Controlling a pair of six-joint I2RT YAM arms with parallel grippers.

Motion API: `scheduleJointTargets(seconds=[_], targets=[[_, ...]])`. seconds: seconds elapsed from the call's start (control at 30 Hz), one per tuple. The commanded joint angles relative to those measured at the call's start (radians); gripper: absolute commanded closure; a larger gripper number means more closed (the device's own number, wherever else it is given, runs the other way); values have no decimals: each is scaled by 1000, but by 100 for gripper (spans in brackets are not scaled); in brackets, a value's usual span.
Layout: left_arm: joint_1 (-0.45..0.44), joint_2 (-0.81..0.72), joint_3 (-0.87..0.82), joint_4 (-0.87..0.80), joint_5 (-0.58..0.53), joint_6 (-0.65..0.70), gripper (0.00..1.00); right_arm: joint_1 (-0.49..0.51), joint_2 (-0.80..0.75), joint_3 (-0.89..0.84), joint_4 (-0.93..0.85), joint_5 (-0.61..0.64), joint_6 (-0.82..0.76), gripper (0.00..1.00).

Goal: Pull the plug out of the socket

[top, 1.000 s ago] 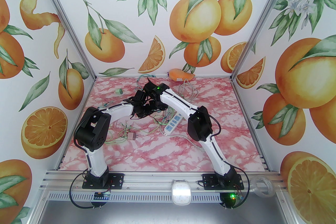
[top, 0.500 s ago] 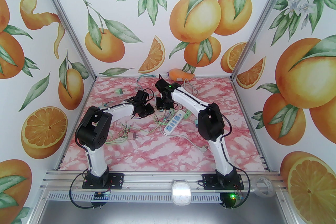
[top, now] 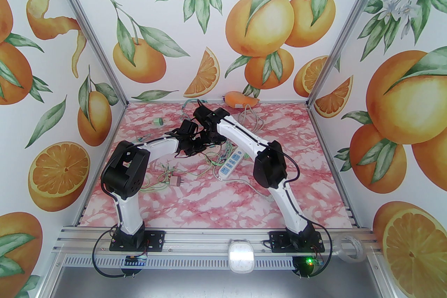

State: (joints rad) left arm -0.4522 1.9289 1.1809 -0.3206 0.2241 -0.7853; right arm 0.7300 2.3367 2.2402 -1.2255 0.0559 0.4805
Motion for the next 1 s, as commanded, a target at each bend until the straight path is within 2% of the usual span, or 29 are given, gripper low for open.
scheduleJointTargets(seconds=[0.0,0.37,0.57,0.77,0.87,0.97], targets=[[-52,168,-95,-231,-34,17,78,-2,-127,-65,95,-90,-6,75],[-40,140,-75,-244,-45,27,78,-157,-372,-417,250,-97,21,73],[-39,101,-59,-236,-39,43,74,-302,-516,-636,392,-148,67,73],[-37,-2,16,-217,-20,100,54,-492,-621,-826,561,-219,141,71],[-40,-58,74,-213,3,145,39,-571,-629,-901,660,-291,175,69],[-42,-124,120,-214,-4,175,18,-611,-599,-912,688,-316,174,69]])
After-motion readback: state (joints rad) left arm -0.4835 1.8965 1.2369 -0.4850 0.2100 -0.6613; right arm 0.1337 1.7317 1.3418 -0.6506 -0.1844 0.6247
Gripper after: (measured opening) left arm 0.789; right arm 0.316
